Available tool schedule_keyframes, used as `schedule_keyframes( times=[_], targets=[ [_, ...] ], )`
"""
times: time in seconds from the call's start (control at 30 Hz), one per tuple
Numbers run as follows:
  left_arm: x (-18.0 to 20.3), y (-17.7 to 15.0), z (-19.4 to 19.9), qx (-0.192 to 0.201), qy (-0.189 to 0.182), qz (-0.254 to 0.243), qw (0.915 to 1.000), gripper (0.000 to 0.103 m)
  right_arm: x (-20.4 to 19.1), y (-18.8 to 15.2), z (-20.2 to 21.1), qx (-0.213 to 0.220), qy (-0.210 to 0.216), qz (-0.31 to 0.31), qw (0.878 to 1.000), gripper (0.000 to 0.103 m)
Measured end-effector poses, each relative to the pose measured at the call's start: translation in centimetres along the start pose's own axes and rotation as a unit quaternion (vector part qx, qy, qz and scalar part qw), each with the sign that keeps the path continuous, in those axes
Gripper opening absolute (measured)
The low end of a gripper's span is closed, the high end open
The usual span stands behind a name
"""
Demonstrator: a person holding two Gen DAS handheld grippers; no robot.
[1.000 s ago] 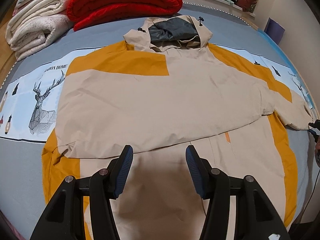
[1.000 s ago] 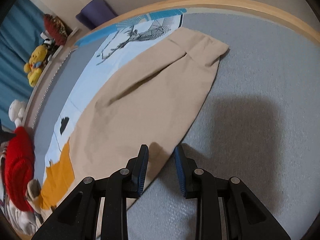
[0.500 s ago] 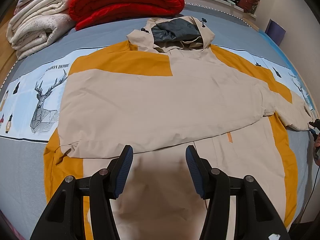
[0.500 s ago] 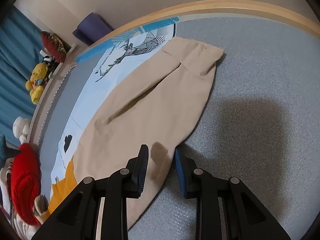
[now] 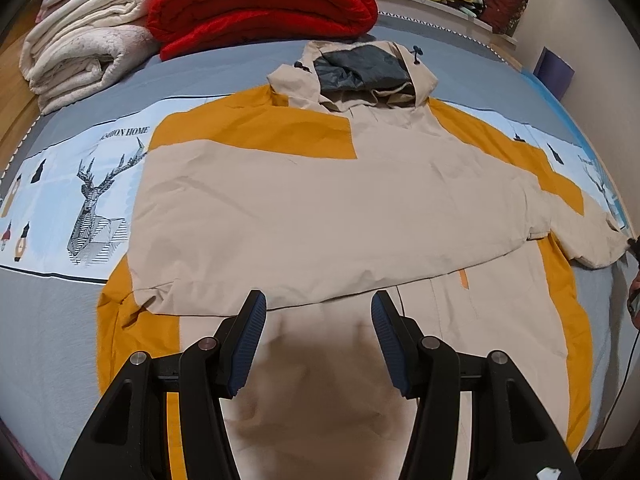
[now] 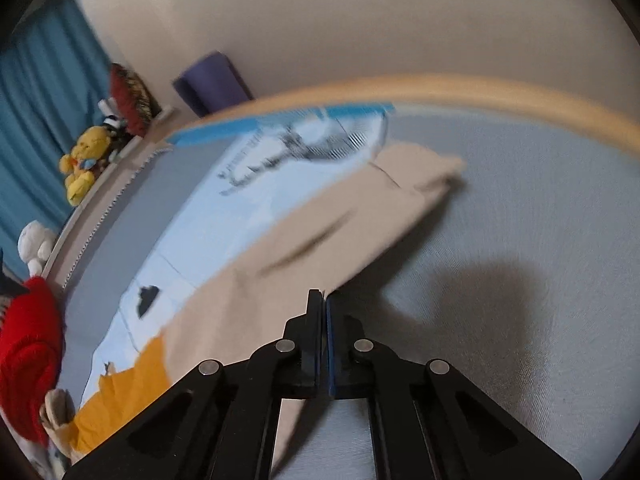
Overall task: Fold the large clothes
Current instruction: 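Fold the held sleeve across the jacket body and open the right tool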
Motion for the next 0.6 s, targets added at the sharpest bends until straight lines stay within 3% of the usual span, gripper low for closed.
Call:
schedule_keyframes(
  times=[0.17, 0.27, 0.33, 0.47, 0.6],
  targets=[
    [-0.9, 0.2, 0.9, 0.009, 0.001, 0.013, 0.9999, 0.052, -8.0, -1.6, 5.1, 0.031, 0.058, 0.066, 0.996, 0.002],
    [-1.6, 0.2, 1.6, 0.013, 0.002, 0.020, 0.9997, 0.052, -14.3, -4.9, 9.1, 0.032, 0.114, 0.130, 0.984, 0.002],
    [-2.2, 0.2, 2.1, 0.017, 0.001, 0.028, 0.9995, 0.052, -18.5, -8.6, 11.9, 0.021, 0.157, 0.181, 0.971, 0.002],
    [-3.0, 0.4, 3.2, 0.028, -0.002, 0.041, 0.9988, 0.052, -25.7, -19.4, 17.7, -0.036, 0.248, 0.286, 0.925, 0.002],
    [-3.6, 0.5, 4.2, 0.036, -0.007, 0.051, 0.9980, 0.052, -29.1, -32.2, 22.9, -0.143, 0.324, 0.367, 0.860, 0.002]
  ],
)
Point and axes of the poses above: each gripper's, at about its wrist camera, not at the fingertips, and z roughly against the way its jaws point, x to its right, y to its top, the point moved 10 cm from there along -z, roughly the way its jaws point, and after that the axes turned 14 degrees about -z, right-handed, at the moved point
